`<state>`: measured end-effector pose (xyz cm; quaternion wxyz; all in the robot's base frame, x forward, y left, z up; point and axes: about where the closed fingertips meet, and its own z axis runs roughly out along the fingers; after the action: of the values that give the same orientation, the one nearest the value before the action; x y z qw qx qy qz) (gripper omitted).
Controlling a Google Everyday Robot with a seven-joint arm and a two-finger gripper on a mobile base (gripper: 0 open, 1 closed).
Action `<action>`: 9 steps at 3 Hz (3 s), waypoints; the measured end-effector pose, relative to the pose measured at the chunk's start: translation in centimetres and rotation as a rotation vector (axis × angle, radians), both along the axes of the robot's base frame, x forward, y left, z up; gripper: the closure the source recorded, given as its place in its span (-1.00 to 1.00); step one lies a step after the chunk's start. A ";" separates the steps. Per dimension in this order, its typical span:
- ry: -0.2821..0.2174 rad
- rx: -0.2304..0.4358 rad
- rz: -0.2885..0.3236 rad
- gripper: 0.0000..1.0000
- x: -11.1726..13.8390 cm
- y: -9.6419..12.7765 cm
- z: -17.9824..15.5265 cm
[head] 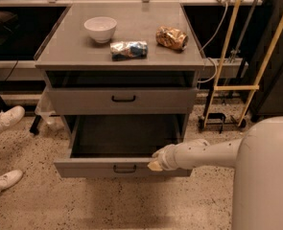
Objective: Open middle drawer
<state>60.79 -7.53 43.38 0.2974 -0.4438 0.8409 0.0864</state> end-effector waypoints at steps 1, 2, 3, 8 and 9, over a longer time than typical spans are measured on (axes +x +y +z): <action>0.002 0.010 -0.007 1.00 -1.0 -0.1 -0.3; 0.020 0.012 -0.033 1.00 -1.7 -0.3 -0.1; 0.021 0.013 -0.027 1.00 -2.2 -0.3 -0.3; -0.004 0.033 -0.051 1.00 -4.1 -0.4 -0.6; -0.004 0.033 -0.051 1.00 -4.1 -0.3 -0.2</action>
Offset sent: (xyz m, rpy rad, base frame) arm -0.4142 -0.0459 -0.2495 0.3511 0.0595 -0.3029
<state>56.66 -7.86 43.16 0.3082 -0.4175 0.8499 0.0916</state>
